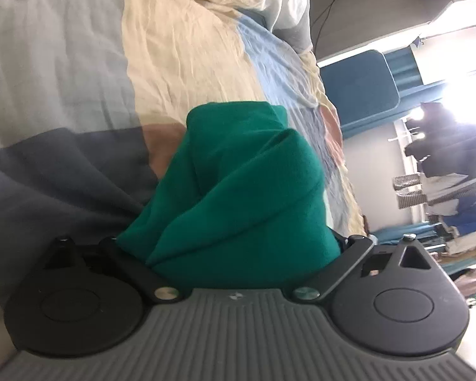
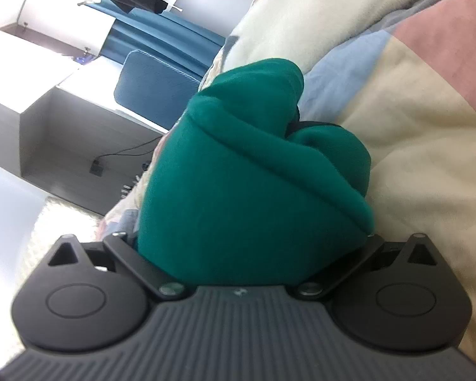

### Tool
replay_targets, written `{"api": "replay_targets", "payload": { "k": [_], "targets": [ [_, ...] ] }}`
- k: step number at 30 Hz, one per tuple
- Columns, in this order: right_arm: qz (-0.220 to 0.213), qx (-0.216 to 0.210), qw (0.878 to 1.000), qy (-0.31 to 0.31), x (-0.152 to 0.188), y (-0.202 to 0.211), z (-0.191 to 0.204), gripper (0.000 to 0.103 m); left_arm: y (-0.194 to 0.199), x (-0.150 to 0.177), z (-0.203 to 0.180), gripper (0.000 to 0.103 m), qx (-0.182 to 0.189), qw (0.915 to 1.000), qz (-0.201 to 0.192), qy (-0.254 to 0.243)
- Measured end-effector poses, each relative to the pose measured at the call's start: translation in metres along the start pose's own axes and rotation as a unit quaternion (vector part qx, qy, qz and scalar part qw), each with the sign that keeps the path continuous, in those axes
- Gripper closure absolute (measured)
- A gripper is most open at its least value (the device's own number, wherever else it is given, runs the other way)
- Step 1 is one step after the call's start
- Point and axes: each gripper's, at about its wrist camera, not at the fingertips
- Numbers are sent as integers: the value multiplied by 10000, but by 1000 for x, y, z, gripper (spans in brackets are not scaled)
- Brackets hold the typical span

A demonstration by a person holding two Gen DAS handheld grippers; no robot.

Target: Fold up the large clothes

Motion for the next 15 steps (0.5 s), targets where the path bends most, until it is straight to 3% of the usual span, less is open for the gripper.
{"api": "replay_targets", "payload": {
  "k": [1, 3, 5, 7, 9, 11, 15],
  "targets": [
    [-18, 18, 10000, 23, 0, -3, 1, 0, -1, 1, -3, 6, -33, 9999, -56, -78],
    [-42, 0, 10000, 30, 0, -5, 2, 1, 3, 4, -4, 20, -17, 9994, -153, -299],
    [-75, -48, 9999, 46, -1, -3, 3, 21, 2, 3, -4, 32, -71, 9990, -136, -414],
    [-95, -57, 9999, 120, -1, 0, 7, 32, 5, 3, -7, 47, -18, 9985, -146, -524],
    [-126, -105, 9995, 259, 0, 6, 14, 45, 11, 7, -15, 56, -16, 9965, -221, -807],
    [-180, -181, 9985, 482, -1, 14, 24, 54, 17, 10, -22, 61, -31, 9942, -298, -1031],
    [-304, -493, 9946, 859, 1, 37, 43, 59, 35, 16, -26, 67, 98, 9923, -360, -1181]
  ]
}}
Point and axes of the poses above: each gripper's, at about its wrist camera, not at the fingertips, and y roughly against the way its jaws point, z to its left, x to its underside, and after that the axes turned 4 degrees about -y, right-handed
